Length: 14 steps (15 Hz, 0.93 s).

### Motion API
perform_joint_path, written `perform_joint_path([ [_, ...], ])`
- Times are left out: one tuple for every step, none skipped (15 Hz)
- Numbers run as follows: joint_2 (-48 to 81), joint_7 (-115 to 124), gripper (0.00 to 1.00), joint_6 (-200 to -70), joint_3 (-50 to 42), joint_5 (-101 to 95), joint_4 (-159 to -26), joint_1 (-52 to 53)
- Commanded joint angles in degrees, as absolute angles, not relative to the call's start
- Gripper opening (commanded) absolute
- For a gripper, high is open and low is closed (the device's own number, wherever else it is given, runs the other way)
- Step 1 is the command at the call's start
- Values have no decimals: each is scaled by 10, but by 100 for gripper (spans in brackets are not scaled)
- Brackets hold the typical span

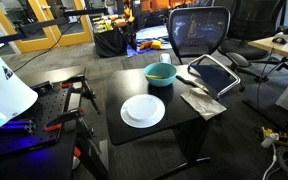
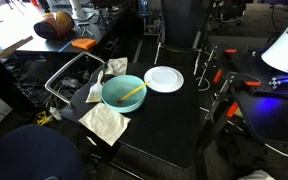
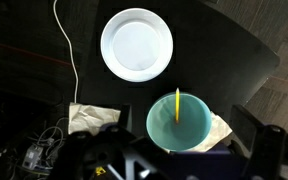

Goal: Take the pencil from the green bowl and put it on the table

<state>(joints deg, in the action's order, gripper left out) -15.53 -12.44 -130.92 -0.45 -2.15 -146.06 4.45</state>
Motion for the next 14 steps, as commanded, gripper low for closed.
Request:
perform_joint_path([
  [-40, -121, 100, -1335, 22, -49, -1388, 50],
  [-17, -120, 100, -1342, 27, -57, -1375, 51],
  [9, -112, 100, -1352, 34, -68, -1359, 52],
  [29, -110, 100, -1357, 38, -75, -1346, 52],
  [52, -109, 100, -1361, 42, -82, -1330, 53],
  [73, -106, 100, -1362, 45, -87, -1314, 54],
  [95, -103, 100, -1365, 47, -92, -1298, 56],
  [116, -103, 100, -1366, 50, -94, -1280, 59],
  [136, -103, 100, -1367, 52, -93, -1264, 60],
  [153, -104, 100, -1368, 53, -91, -1250, 62],
  [171, -108, 100, -1369, 56, -84, -1236, 63],
  [188, -109, 100, -1371, 58, -80, -1223, 64],
  [203, -110, 100, -1370, 61, -76, -1210, 64],
  [215, -112, 100, -1366, 63, -71, -1199, 65],
])
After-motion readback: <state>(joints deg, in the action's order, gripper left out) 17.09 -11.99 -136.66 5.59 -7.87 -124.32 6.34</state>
